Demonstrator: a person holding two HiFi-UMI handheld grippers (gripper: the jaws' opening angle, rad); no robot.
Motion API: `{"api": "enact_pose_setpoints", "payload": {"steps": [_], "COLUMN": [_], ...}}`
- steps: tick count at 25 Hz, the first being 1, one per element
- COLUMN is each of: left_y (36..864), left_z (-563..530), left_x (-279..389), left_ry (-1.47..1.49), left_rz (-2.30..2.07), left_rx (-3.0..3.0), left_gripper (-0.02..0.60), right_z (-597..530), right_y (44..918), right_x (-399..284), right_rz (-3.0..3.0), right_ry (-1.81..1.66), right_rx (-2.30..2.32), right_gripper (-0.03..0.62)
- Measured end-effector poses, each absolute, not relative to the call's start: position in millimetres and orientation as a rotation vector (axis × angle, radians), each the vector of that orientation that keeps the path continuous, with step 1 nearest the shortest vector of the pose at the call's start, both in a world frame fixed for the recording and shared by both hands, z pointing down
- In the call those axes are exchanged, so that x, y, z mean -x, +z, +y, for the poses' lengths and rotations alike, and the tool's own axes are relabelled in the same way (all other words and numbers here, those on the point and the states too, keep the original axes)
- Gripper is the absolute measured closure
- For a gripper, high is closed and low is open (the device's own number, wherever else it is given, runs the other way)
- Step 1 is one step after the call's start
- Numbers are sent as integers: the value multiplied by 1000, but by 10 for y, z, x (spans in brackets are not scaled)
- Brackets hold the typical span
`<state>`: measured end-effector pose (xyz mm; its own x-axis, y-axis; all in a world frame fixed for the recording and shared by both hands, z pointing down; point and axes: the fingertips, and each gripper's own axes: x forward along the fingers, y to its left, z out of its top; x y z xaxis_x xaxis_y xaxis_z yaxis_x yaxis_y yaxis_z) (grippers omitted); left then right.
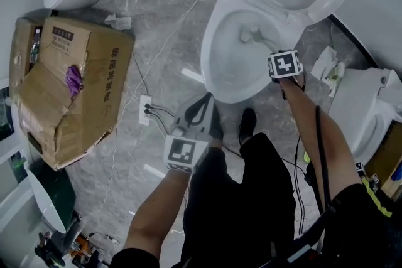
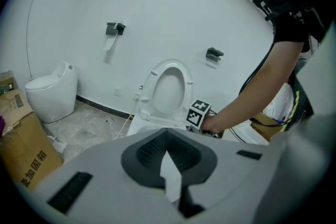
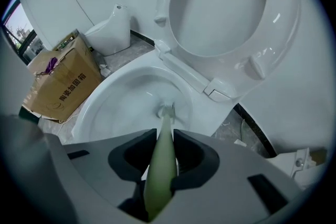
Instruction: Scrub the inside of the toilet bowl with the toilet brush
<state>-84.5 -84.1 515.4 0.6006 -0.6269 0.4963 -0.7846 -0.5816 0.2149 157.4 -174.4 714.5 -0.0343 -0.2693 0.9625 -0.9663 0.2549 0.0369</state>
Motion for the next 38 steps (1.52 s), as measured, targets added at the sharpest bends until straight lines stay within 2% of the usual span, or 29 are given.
{"api": "enact_pose_setpoints", "payload": {"steps": [21,38], "left_y": [4320,3721], "left_z": [-557,-303], "left_x": [668,568], "left_ry": [534,481], "left_rz": [-1064,-1083], "left_rx": [-2557,-2610], "left_gripper": [572,572], "right_z": [-1148,-738], "right_y": [6301,5338], "right_x": [-1270,-1117], "right_rz": [-1699,-1886], "right_ry": [1034,947], "right_rx": [-1259,-1237], "right_gripper": [488,487]}}
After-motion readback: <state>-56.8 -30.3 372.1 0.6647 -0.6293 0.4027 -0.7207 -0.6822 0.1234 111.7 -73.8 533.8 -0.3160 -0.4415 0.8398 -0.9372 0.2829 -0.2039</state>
